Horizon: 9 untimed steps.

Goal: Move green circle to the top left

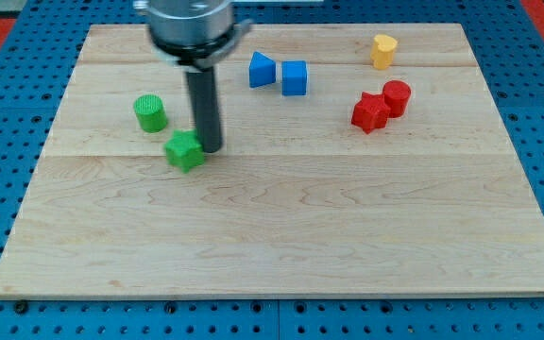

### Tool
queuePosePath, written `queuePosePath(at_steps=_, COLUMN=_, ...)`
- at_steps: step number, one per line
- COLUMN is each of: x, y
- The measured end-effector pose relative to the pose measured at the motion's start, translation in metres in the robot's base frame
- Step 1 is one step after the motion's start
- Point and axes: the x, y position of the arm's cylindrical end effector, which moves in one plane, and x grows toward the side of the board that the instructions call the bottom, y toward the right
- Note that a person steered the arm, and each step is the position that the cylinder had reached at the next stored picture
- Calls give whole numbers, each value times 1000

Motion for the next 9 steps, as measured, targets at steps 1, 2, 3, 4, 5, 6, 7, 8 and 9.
queuePosePath(at_steps=1, x=-19, y=-25)
queuePosePath(at_steps=2, x=-55, y=-42)
queuePosePath(at_steps=3, x=-46, y=-88)
queuePosePath(at_steps=4, x=-85, y=-141)
queuePosePath(at_steps=5, x=-98, y=-163)
queuePosePath(at_steps=6, x=-96, y=-149)
queuePosePath(at_steps=7, x=-85, y=-164)
queuePosePath(at_steps=8, x=-76, y=-201)
queuePosePath(at_steps=9, x=-98, y=-195)
